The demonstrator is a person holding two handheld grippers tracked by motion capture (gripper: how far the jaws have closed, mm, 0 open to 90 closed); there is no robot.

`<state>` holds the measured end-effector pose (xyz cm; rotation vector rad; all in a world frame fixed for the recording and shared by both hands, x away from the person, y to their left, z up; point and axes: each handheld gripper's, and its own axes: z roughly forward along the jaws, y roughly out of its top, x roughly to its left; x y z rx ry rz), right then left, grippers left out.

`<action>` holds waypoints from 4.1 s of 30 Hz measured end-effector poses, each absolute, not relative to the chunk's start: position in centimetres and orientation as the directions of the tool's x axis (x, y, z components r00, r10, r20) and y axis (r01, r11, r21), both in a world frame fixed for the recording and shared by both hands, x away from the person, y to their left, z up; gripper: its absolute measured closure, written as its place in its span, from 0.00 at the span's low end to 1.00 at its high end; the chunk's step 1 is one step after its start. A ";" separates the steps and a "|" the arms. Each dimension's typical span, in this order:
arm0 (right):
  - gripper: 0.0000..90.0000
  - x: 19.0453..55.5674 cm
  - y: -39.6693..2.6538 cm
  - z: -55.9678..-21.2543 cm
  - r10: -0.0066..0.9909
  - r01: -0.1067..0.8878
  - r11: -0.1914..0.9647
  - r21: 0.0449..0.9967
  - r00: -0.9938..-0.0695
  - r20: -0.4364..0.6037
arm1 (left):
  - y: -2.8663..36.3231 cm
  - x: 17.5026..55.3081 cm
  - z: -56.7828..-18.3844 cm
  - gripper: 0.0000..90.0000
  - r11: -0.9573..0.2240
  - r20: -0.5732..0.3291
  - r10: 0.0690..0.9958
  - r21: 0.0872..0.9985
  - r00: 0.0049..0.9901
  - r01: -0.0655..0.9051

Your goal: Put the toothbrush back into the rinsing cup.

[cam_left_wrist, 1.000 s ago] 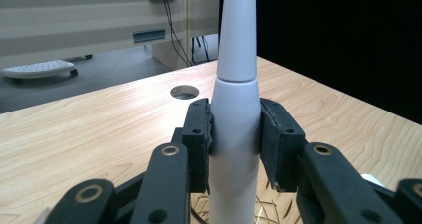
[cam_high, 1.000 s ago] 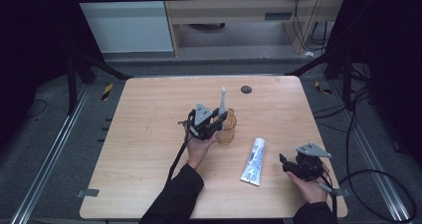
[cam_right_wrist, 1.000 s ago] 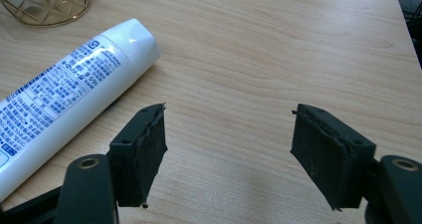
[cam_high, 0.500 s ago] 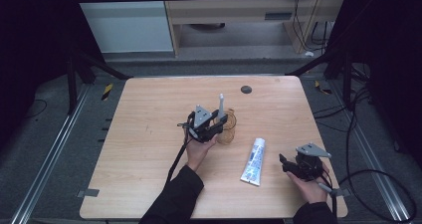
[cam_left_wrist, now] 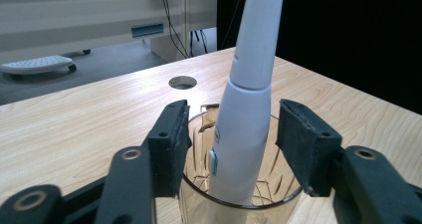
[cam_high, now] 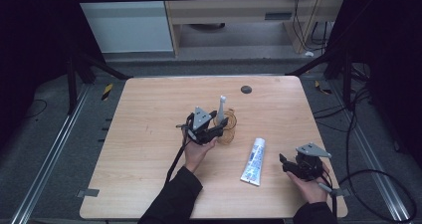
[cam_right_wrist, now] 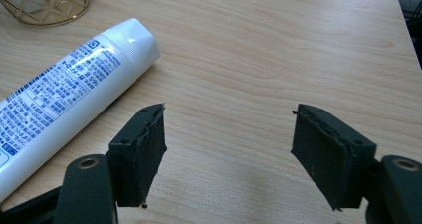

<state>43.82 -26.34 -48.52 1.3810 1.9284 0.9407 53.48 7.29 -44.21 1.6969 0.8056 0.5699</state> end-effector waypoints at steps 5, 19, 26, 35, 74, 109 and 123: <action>0.32 43.8 -26.3 -48.5 0.954 0.544 0.217 0.811 -0.296 -0.056 | 7.9 52.8 -43.5 0.43 -0.163 -0.021 0.757 0.962 0.653 0.221; 0.32 43.6 -26.1 -48.2 0.957 0.538 0.207 0.817 -0.287 -0.053 | 8.9 50.2 -41.4 0.35 -0.299 0.083 0.742 0.929 0.666 0.218; 0.32 43.5 -26.1 -48.1 0.958 0.533 0.206 0.821 -0.282 -0.058 | 10.2 48.5 -41.2 0.34 -0.347 0.122 0.728 0.914 0.675 0.209; 0.32 43.4 -26.0 -48.0 0.958 0.531 0.207 0.822 -0.282 -0.059 | 13.4 46.7 -40.9 0.32 -0.370 0.130 0.724 0.902 0.678 0.222; 0.59 42.0 -22.6 -47.0 0.898 0.541 0.268 0.797 -0.441 -0.003 | 28.2 41.4 -46.8 0.35 -0.253 0.026 0.904 0.836 0.426 0.487; 1.00 43.9 -15.7 -47.7 0.805 0.570 0.335 0.750 -0.587 0.087 | 29.0 43.6 -47.5 0.45 -0.248 0.024 0.917 0.817 0.399 0.520; 1.00 43.9 -15.3 -48.4 0.793 0.587 0.367 0.722 -0.603 0.087 | 29.0 43.6 -47.5 0.45 -0.260 0.034 0.917 0.809 0.399 0.528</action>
